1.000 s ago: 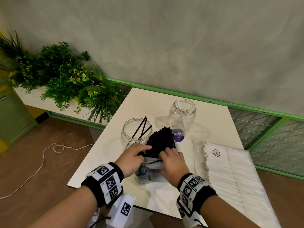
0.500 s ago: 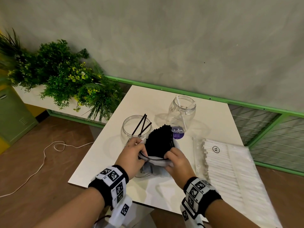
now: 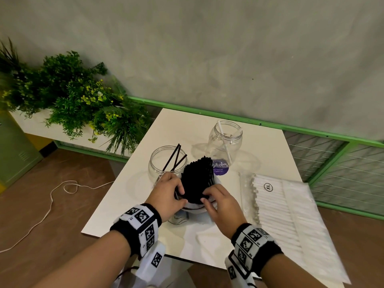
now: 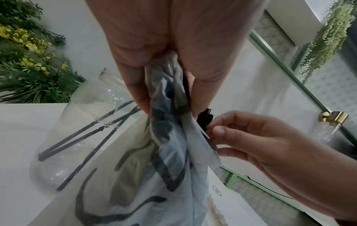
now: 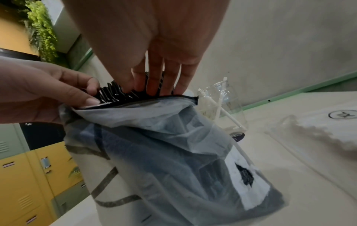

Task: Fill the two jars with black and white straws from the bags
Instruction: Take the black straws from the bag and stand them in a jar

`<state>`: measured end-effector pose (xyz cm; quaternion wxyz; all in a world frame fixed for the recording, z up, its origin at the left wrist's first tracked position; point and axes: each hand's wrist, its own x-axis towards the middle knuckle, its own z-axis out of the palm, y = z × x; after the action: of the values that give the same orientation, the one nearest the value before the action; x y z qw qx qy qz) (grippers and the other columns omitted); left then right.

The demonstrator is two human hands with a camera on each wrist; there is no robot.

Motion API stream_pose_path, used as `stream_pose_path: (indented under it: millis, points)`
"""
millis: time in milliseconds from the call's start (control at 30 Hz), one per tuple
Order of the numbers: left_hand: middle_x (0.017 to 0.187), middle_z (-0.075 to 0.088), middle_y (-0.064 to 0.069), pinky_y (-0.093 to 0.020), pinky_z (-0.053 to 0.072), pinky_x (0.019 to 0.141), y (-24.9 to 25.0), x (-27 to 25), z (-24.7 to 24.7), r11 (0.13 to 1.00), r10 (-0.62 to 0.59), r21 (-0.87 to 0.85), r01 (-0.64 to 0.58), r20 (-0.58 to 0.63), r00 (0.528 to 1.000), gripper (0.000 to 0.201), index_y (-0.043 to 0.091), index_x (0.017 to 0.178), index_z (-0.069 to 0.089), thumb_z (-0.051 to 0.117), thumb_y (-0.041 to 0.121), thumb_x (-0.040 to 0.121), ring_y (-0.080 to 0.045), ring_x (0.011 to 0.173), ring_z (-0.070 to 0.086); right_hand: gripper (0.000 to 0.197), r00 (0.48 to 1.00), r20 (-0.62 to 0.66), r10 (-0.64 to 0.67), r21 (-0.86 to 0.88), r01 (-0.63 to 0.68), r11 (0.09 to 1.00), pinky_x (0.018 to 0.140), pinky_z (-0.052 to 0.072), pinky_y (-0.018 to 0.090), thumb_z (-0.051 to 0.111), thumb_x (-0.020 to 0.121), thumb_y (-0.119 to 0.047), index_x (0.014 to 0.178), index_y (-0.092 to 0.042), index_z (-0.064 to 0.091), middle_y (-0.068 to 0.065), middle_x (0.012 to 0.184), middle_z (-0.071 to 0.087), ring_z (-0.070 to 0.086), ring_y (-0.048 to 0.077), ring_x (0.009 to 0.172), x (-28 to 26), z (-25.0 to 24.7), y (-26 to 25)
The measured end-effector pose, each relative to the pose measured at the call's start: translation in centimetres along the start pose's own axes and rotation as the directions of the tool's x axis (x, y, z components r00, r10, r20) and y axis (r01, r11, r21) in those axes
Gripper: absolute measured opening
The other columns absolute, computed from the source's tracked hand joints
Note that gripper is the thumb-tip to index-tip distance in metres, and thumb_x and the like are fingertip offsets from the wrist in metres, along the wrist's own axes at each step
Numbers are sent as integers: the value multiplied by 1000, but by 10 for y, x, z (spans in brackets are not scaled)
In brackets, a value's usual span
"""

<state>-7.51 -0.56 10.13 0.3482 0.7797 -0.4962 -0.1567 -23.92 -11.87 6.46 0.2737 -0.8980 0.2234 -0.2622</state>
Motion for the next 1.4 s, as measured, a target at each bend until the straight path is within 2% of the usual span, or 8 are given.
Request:
stream_pose_path:
  millis: [200, 600, 700, 900, 1033, 1167, 1267, 1400]
  points:
    - [103, 46, 5, -18, 34, 79, 1, 2, 0, 999, 15, 46, -16, 12, 1000, 42, 26, 92, 43, 73, 8, 68, -13, 94, 48, 54, 972, 188, 138, -161, -108, 981, 95, 33, 18, 69, 84, -29, 131, -14, 50, 1, 126, 53, 45, 18, 118, 22, -5, -4]
    - [123, 40, 8, -25, 40, 95, -6, 0, -4, 998, 53, 23, -55, 107, 993, 70, 33, 127, 35, 70, 16, 69, -13, 112, 47, 65, 914, 352, 200, -442, -26, 896, 84, 42, 35, 48, 66, -67, 111, -22, 58, -4, 108, 63, 44, 25, 107, 39, 7, -9]
    - [125, 40, 5, -27, 42, 95, -3, 0, -6, 995, 58, 74, -68, 131, 990, 69, 36, 128, 37, 68, 18, 70, -15, 112, 49, 50, 911, 361, 201, -474, -6, 880, 86, 40, 36, 58, 74, -57, 109, -21, 59, -3, 108, 64, 43, 25, 109, 41, 8, -11]
    - [128, 41, 5, -28, 45, 88, -1, -1, -4, 985, -1, 170, -11, 73, 997, 68, 34, 132, 33, 68, 24, 74, -19, 113, 50, 31, 950, 270, 160, -336, -63, 940, 81, 41, 34, 68, 75, -42, 99, -23, 68, -5, 97, 64, 49, 24, 102, 40, 5, -4]
    - [125, 43, 4, -24, 42, 84, -1, -3, -3, 985, -46, 164, 47, -10, 999, 67, 33, 131, 34, 69, 26, 74, -19, 111, 51, 32, 994, -89, 57, -223, -76, 972, 69, 47, 39, 61, 72, -43, 87, -14, 68, 1, 87, 61, 51, 26, 86, 38, -3, 2]
    - [128, 44, 5, -25, 43, 85, 1, -4, -4, 988, -58, 139, 63, -38, 998, 65, 33, 130, 35, 70, 28, 75, -19, 110, 53, 50, 940, -336, -61, -257, -29, 966, 85, 50, 44, 70, 71, -17, 116, -13, 48, 11, 113, 51, 48, 27, 101, 46, -20, 6]
    - [132, 44, 5, -24, 39, 89, 3, -5, -5, 989, -59, 134, 62, -25, 998, 67, 32, 132, 33, 70, 31, 77, -18, 116, 49, 81, 965, -209, -161, -383, 71, 921, 97, 42, 40, 71, 74, -10, 143, -20, 29, 10, 144, 37, 44, 30, 121, 49, -30, 10]
    - [133, 46, 3, -24, 39, 91, 6, -4, -6, 991, -57, 124, 56, 2, 998, 69, 31, 134, 31, 70, 32, 77, -18, 118, 49, 74, 988, -20, -154, -444, 129, 887, 101, 44, 44, 68, 77, -8, 143, -14, 36, 7, 149, 37, 43, 31, 127, 54, -33, 20]
